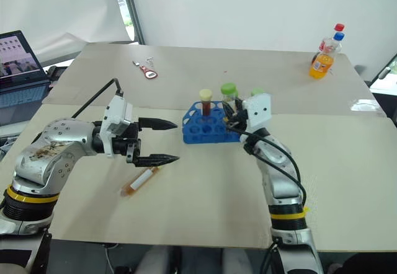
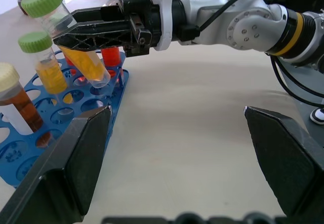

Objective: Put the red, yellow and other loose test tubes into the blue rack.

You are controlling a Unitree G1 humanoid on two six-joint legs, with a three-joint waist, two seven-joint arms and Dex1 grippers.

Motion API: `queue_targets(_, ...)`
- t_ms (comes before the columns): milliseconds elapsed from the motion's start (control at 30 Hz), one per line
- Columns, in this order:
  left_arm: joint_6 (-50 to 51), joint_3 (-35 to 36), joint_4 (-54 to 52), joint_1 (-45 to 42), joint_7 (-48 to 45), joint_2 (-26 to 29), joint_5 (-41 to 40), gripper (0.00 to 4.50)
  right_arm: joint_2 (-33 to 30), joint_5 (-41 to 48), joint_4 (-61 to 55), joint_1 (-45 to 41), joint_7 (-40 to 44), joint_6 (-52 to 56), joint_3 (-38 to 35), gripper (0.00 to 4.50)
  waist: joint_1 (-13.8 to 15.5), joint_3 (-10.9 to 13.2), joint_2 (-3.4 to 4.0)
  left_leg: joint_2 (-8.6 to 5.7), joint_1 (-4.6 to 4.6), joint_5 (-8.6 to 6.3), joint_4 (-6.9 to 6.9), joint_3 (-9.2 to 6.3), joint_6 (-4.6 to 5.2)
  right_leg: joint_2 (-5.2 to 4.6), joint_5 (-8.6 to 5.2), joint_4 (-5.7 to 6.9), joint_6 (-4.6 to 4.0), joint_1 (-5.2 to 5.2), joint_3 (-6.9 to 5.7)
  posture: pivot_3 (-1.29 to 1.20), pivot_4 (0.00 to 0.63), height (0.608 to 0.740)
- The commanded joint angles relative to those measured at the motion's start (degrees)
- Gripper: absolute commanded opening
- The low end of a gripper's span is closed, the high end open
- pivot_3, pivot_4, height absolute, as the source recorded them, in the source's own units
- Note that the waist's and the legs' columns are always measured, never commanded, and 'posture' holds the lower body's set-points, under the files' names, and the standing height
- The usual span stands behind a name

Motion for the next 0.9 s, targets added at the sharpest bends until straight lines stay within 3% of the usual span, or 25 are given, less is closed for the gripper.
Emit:
queue_targets(33, -0.86, 0.09, -1.21, -0.07, -0.09, 0.03, -0.30, 4.50, 0.74, -0.99, 1.16, 0.10, -1.87, -4.71, -0.11, 0.92, 0.01, 0.00, 0.00, 0.00, 0.00, 0.00, 0.00, -0.01, 0.00, 0.00, 0.00, 0.00, 0.00, 0.00, 0.00, 0.00, 0.150, 0.691)
queue_targets(333, -0.52, -0.63, 0.08, -0.18, 2.52, -0.01, 2.23, 4.50, 3.30, -2.94, 5.82, -0.45, -4.89, -8.76, 1.32, 0.92, -0.04, 0.00, 0.00, 0.00, 0.04, 0.02, 0.01, -0.09, -0.03, 0.00, 0.00, 0.00, 0.00, 0.01, 0.00, 0.00, 0.150, 0.691)
queue_targets(900, 0.92, -2.80, 1.77, -1.73, 7.20, -0.38, 6.27, 4.50, 3.99, -6.33, 3.65, 2.26, -7.18, -9.66, 3.57, 0.91, -0.07, 0.00, 0.00, 0.00, 0.05, 0.03, 0.00, -0.18, -0.05, 0.00, 0.00, 0.05, 0.00, 0.01, 0.01, 0.00, 0.150, 0.691)
